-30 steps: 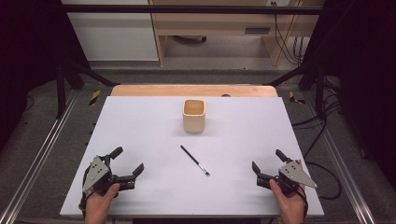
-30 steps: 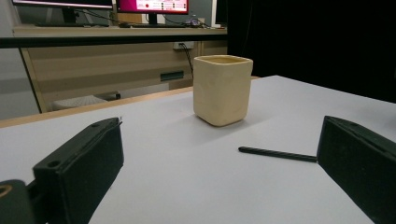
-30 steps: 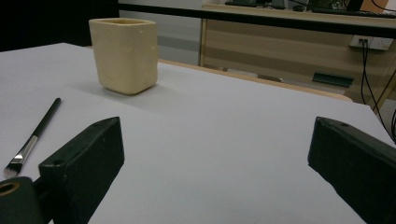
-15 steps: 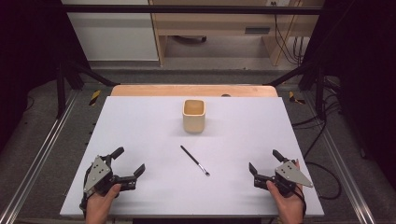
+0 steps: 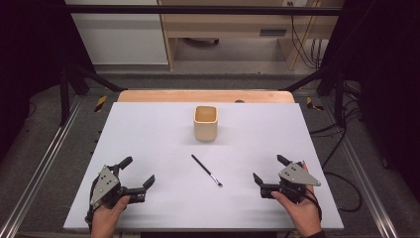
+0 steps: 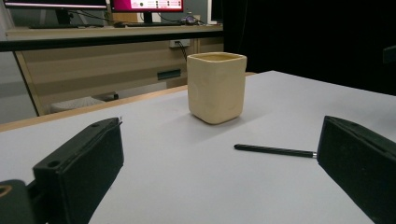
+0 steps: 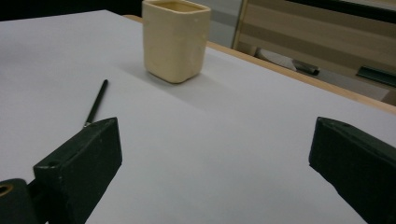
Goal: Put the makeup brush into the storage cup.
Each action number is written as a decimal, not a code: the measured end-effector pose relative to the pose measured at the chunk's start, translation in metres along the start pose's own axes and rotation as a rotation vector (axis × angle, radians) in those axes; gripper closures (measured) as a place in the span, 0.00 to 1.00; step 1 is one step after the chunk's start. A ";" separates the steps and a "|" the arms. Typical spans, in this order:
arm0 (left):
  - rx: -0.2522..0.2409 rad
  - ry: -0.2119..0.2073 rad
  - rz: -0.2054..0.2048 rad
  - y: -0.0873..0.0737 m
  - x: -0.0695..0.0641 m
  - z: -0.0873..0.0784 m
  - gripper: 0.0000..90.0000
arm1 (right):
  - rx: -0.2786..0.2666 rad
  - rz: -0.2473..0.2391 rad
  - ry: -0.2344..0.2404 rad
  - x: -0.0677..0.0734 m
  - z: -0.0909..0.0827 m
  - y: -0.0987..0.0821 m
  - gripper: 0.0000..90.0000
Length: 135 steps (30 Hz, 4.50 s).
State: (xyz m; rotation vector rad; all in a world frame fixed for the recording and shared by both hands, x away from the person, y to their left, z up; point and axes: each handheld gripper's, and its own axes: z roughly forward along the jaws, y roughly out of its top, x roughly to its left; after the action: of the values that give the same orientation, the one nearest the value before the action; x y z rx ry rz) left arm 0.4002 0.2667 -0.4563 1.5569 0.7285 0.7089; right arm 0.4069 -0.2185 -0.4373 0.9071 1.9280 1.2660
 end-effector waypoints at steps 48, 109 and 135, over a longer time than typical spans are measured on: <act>-0.012 0.024 0.051 0.001 -0.004 0.012 0.00 | 0.351 -0.119 0.204 0.032 0.066 0.068 0.06; -0.008 0.003 0.058 0.002 -0.004 0.012 0.00 | 0.619 -0.155 0.331 0.090 0.140 0.046 0.09; -0.006 0.000 0.059 0.001 -0.004 0.013 0.01 | 0.641 -0.104 0.338 0.089 0.149 0.054 0.47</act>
State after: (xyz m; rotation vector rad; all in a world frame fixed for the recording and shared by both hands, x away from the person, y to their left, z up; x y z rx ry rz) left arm 0.4079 0.2558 -0.4564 1.5786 0.6826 0.7533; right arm 0.4903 -0.0572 -0.4480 0.9119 2.6912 0.7723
